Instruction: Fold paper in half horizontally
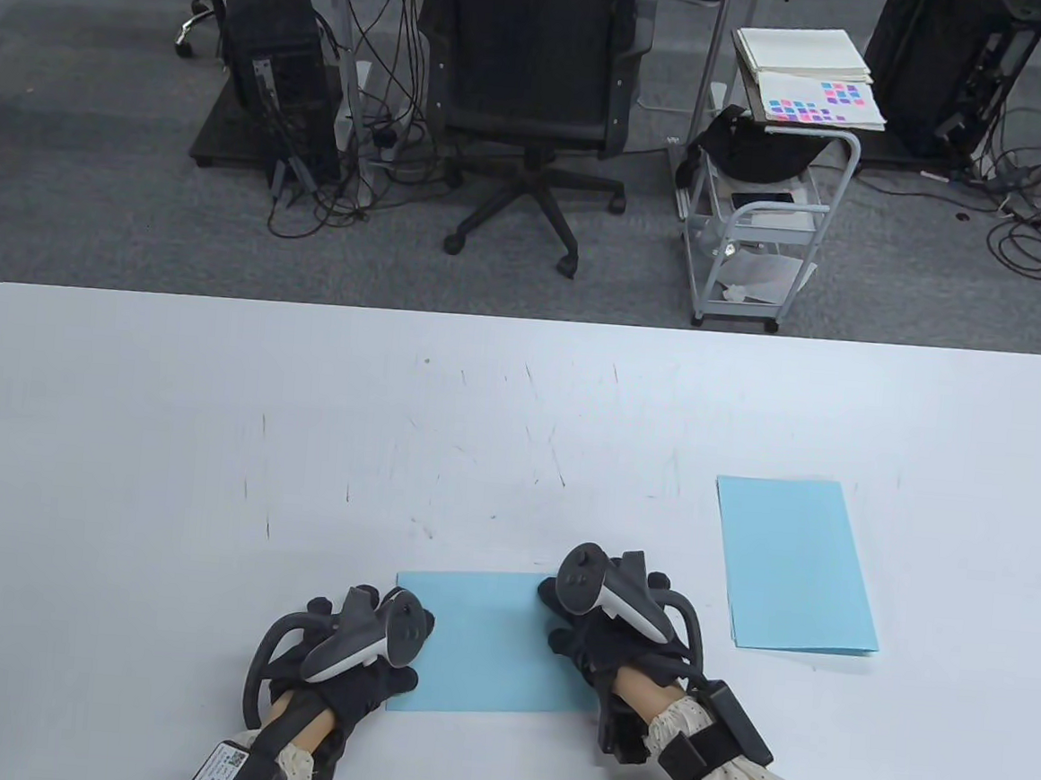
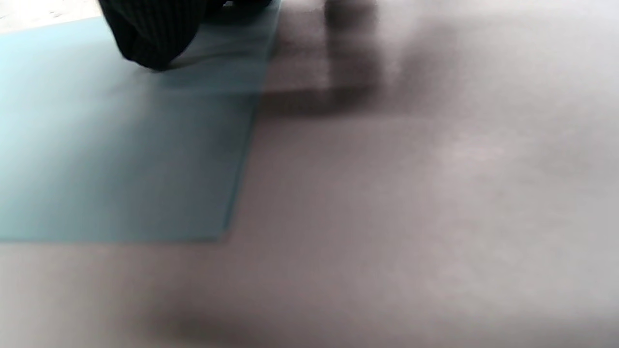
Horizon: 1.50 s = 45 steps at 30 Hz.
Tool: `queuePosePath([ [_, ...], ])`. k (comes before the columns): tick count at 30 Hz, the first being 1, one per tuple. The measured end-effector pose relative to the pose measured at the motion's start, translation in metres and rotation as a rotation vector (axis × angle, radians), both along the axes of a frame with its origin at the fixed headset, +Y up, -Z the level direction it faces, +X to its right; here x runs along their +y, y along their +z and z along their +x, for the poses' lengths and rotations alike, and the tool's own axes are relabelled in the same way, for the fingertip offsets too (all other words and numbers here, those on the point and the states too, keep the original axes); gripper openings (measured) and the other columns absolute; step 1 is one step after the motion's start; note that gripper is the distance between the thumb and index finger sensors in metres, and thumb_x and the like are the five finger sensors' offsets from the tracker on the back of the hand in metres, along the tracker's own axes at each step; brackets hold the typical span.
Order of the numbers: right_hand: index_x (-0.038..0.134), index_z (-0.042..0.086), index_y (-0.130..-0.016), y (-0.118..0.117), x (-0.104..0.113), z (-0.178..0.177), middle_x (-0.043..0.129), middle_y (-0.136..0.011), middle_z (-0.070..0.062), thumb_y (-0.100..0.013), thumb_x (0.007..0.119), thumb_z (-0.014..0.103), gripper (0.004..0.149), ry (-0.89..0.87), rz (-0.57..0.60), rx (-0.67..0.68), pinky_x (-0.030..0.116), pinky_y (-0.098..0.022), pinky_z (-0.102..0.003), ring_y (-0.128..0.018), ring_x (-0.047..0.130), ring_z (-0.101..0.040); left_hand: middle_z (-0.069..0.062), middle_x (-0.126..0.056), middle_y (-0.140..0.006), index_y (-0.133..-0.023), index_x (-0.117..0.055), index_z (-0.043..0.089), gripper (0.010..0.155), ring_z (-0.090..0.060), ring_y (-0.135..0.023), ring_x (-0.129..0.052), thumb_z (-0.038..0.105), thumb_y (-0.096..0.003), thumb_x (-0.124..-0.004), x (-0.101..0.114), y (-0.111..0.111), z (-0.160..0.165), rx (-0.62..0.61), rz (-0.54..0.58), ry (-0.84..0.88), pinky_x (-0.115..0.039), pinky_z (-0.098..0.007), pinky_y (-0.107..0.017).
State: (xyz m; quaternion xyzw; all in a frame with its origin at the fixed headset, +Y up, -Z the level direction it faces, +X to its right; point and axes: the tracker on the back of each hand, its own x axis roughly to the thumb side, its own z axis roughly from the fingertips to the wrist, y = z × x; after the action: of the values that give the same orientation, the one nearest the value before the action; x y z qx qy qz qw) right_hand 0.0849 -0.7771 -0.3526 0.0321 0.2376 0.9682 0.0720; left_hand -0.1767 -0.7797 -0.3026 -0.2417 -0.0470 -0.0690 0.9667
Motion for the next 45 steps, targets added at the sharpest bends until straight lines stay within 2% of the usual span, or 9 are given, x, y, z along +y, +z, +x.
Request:
queuePosePath([
  [9, 0.042, 0.047, -0.103, 0.0, 0.0, 0.008, 0.031, -0.116, 0.023, -0.048, 0.072, 0.044, 0.063, -0.006, -0.002, -0.017, 0.006, -0.072, -0.065, -0.109, 0.011, -0.03, 0.032, -0.024, -0.115, -0.096, -0.034, 0.064, 0.068, -0.011, -0.117, -0.03, 0.059, -0.0351, -0.064, 0.0, -0.001, -0.001, 0.009, -0.004, 0.007, -0.036, -0.054, -0.088],
  [13, 0.041, 0.045, -0.104, 0.003, 0.003, 0.008, 0.03, -0.117, 0.019, -0.048, 0.072, 0.044, 0.064, -0.007, 0.002, -0.009, 0.006, -0.072, -0.065, -0.108, 0.008, -0.03, 0.033, -0.023, -0.114, -0.096, -0.034, 0.065, 0.068, -0.011, -0.117, -0.03, 0.059, -0.0351, -0.064, 0.0, -0.002, -0.003, 0.011, -0.01, 0.013, -0.036, -0.053, -0.088],
  [19, 0.041, 0.045, -0.104, 0.026, 0.017, 0.008, 0.027, -0.118, 0.018, -0.048, 0.071, 0.043, 0.064, -0.058, 0.054, 0.068, 0.007, -0.072, -0.065, -0.108, 0.008, -0.029, 0.033, -0.023, -0.114, -0.096, -0.034, 0.065, 0.068, -0.011, -0.117, -0.03, 0.059, -0.0351, -0.064, 0.0, -0.003, -0.003, 0.006, -0.013, 0.013, -0.036, -0.054, -0.088],
  [25, 0.041, 0.046, -0.104, 0.047, 0.008, 0.01, 0.025, -0.118, 0.018, -0.049, 0.071, 0.042, 0.063, -0.054, 0.016, 0.142, 0.007, -0.072, -0.065, -0.108, 0.007, -0.029, 0.033, -0.023, -0.114, -0.096, -0.033, 0.065, 0.068, -0.011, -0.117, -0.029, 0.059, -0.0352, -0.064, 0.0, -0.003, -0.003, 0.005, -0.015, 0.011, -0.036, -0.054, -0.088],
  [34, 0.041, 0.048, -0.103, 0.048, -0.002, 0.017, 0.024, -0.118, 0.019, -0.048, 0.071, 0.041, 0.063, -0.04, 0.0, 0.149, 0.006, -0.072, -0.065, -0.108, 0.006, -0.029, 0.034, -0.022, -0.114, -0.095, -0.032, 0.065, 0.068, -0.011, -0.117, -0.028, 0.058, -0.0351, -0.063, 0.0, -0.003, -0.003, 0.008, -0.018, 0.012, -0.036, -0.053, -0.088],
  [42, 0.04, 0.049, -0.102, 0.048, -0.001, 0.018, 0.022, -0.117, 0.02, -0.049, 0.07, 0.042, 0.062, -0.038, -0.015, 0.157, 0.006, -0.072, -0.065, -0.108, 0.007, -0.029, 0.032, -0.023, -0.115, -0.097, -0.033, 0.063, 0.069, -0.013, -0.118, -0.029, 0.058, -0.0356, -0.063, 0.001, -0.003, -0.001, -0.01, -0.006, -0.002, -0.036, -0.054, -0.088],
  [45, 0.039, 0.049, -0.102, 0.049, -0.001, 0.017, 0.022, -0.117, 0.02, -0.049, 0.069, 0.042, 0.062, -0.034, -0.02, 0.156, 0.006, -0.072, -0.065, -0.108, 0.007, -0.029, 0.029, -0.029, -0.117, -0.099, -0.036, 0.061, 0.07, -0.014, -0.118, -0.031, 0.058, -0.0363, -0.066, 0.006, -0.003, 0.003, -0.03, 0.017, -0.019, -0.036, -0.055, -0.088],
])
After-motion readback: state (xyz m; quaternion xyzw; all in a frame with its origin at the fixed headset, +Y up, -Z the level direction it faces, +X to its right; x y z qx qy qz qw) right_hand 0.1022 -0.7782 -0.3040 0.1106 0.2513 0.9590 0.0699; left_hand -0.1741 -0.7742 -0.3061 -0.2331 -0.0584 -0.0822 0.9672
